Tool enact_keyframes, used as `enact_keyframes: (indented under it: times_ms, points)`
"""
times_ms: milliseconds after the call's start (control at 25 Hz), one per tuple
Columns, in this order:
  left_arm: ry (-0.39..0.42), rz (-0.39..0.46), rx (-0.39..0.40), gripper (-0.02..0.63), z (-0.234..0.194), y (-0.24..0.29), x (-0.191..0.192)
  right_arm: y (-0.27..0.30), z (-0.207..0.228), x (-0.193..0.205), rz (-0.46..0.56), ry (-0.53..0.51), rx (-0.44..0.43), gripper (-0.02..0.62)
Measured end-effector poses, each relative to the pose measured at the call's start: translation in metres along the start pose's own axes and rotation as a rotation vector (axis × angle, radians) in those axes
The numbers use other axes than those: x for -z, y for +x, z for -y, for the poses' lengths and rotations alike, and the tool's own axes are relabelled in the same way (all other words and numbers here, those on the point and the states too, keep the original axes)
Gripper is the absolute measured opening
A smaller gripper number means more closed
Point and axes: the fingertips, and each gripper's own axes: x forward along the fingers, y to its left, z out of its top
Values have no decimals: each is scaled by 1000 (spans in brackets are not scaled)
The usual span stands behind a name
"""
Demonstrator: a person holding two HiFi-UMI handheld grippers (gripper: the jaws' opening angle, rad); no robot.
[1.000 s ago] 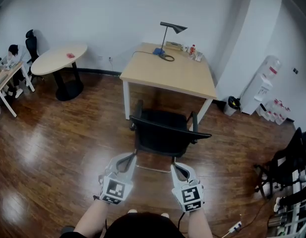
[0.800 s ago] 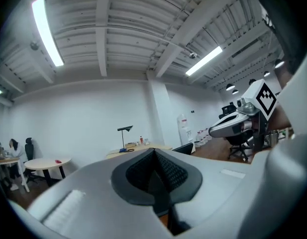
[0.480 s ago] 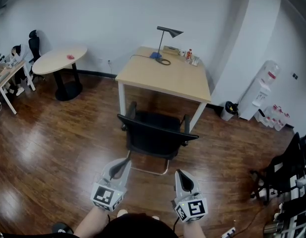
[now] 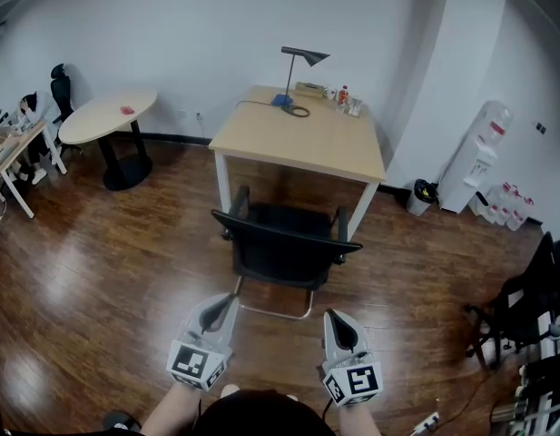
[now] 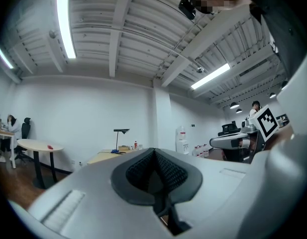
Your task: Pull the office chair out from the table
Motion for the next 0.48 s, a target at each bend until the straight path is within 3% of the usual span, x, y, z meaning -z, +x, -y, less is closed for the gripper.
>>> enact_keyframes:
  times_ms: [480]
  points:
    - [-4,-15,5,2,-5,1,4,-4,9,7,-34,-22,1,11]
